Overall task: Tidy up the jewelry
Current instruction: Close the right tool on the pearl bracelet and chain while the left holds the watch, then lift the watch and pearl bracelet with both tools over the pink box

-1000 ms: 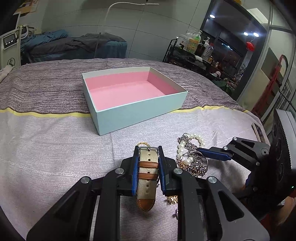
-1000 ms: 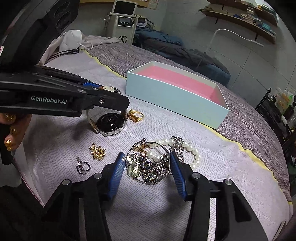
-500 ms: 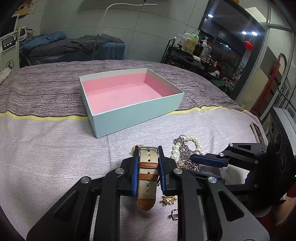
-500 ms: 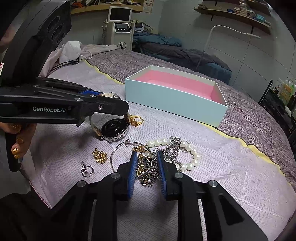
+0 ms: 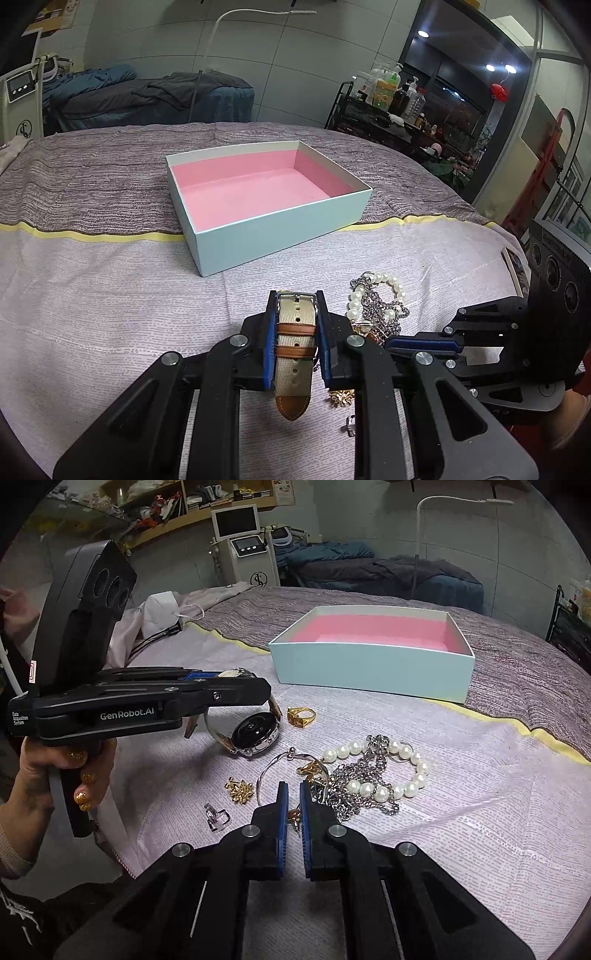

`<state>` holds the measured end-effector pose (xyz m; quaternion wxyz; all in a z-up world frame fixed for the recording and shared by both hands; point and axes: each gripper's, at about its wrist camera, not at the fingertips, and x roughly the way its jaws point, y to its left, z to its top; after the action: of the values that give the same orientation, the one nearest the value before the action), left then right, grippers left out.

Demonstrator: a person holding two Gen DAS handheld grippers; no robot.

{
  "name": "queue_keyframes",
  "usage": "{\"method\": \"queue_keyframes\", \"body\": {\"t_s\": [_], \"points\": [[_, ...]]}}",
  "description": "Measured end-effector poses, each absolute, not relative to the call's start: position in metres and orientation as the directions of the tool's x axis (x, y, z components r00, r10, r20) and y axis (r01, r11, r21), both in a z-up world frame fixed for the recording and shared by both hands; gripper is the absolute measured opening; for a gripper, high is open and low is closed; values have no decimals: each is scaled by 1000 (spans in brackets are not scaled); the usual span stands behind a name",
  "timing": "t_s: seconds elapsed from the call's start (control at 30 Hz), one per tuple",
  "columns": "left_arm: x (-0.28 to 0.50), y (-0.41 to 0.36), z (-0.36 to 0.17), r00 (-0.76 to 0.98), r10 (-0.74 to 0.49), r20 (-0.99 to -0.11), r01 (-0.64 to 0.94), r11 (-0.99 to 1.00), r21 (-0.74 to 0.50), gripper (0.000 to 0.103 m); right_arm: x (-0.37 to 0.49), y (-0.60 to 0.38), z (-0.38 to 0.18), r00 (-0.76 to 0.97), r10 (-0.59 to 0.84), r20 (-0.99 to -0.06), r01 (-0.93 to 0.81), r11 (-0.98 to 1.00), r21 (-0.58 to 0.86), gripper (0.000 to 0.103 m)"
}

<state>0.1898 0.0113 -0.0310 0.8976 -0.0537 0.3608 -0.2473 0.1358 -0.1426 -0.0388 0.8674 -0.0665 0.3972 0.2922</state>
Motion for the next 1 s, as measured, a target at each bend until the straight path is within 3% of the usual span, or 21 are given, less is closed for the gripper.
{"method": "queue_keyframes", "body": {"t_s": [0.07,0.1,0.13,0.17,0.2,0.27,0.4,0.53,0.73,0.9,1.0], "points": [[189,11,-30,619,-482,-620,407,872,-272,19,133,-141,-37,526,429,-734,-549,831,92,7],[189,12,-30,620,-483,-619,407,872,-272,19,131,-142,-35,540,425,-726,-537,839,91,21],[189,12,-29,620,-483,-618,407,872,-273,19,128,-146,-33,542,437,-718,-525,843,116,54],[189,12,-30,620,-483,-618,406,872,-274,19,128,-151,-30,537,462,-706,-514,843,161,69],[190,12,-30,620,-483,-618,405,872,-276,19,126,-155,-29,527,483,-699,-499,842,205,67],[190,13,-31,619,-482,-619,403,872,-277,19,125,-160,-32,509,473,-719,-464,855,233,50],[190,13,-33,616,-486,-620,403,871,-282,19,122,-167,-40,470,497,-729,-428,851,304,33],[190,14,-34,617,-483,-621,401,872,-280,19,117,-163,-34,522,456,-720,-436,869,234,33],[190,17,-33,625,-481,-615,396,874,-282,19,149,-179,-31,624,266,-735,-356,934,35,33],[190,17,-34,624,-480,-617,394,875,-282,19,177,-188,-35,605,256,-754,-327,943,57,33],[189,16,-35,621,-480,-620,395,875,-281,19,188,-181,-39,589,231,-775,-326,945,34,27]]}}
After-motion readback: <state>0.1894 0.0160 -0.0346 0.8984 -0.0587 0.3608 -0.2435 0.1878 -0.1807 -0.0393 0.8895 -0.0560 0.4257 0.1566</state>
